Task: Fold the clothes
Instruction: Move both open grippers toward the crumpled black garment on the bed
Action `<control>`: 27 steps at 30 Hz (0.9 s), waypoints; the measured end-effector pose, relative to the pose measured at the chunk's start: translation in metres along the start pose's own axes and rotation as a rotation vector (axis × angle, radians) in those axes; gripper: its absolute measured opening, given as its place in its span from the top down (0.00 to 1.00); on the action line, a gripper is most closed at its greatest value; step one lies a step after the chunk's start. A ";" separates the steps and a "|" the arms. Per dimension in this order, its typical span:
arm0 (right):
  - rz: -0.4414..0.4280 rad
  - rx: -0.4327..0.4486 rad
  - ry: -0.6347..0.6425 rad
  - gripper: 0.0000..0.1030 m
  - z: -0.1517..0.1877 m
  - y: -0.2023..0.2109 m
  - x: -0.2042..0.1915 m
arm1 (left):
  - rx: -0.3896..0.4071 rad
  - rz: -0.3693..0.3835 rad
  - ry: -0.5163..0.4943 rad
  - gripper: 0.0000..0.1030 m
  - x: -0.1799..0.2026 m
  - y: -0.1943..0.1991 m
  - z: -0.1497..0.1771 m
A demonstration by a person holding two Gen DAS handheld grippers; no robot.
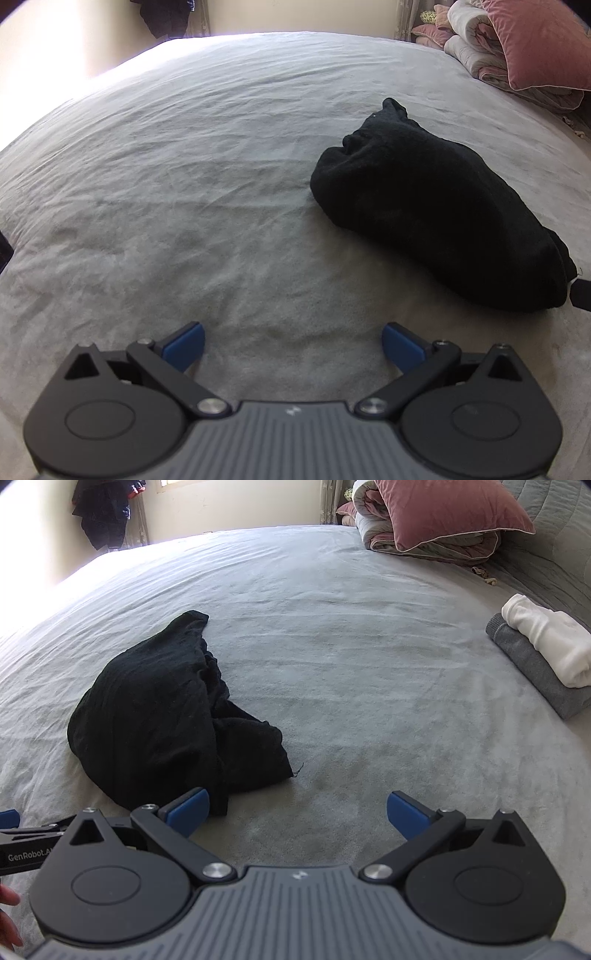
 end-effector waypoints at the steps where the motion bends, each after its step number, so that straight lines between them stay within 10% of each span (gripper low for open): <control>1: 0.000 -0.006 0.002 0.00 0.000 -0.002 0.000 | 0.007 0.004 -0.002 0.00 0.000 0.000 0.000; 27: -0.043 -0.092 0.102 0.00 0.009 -0.028 0.008 | 0.002 0.034 0.056 0.00 -0.016 -0.003 -0.024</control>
Point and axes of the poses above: each gripper's, at about its wrist camera, not at the fingertips, and y roughly against the way its jaws point, x to its right, z to its underside, the point moved 5 cm from there along -y, roughly the way its jaws point, and after that the axes turned 6 degrees about -z, right-handed, at the moved point
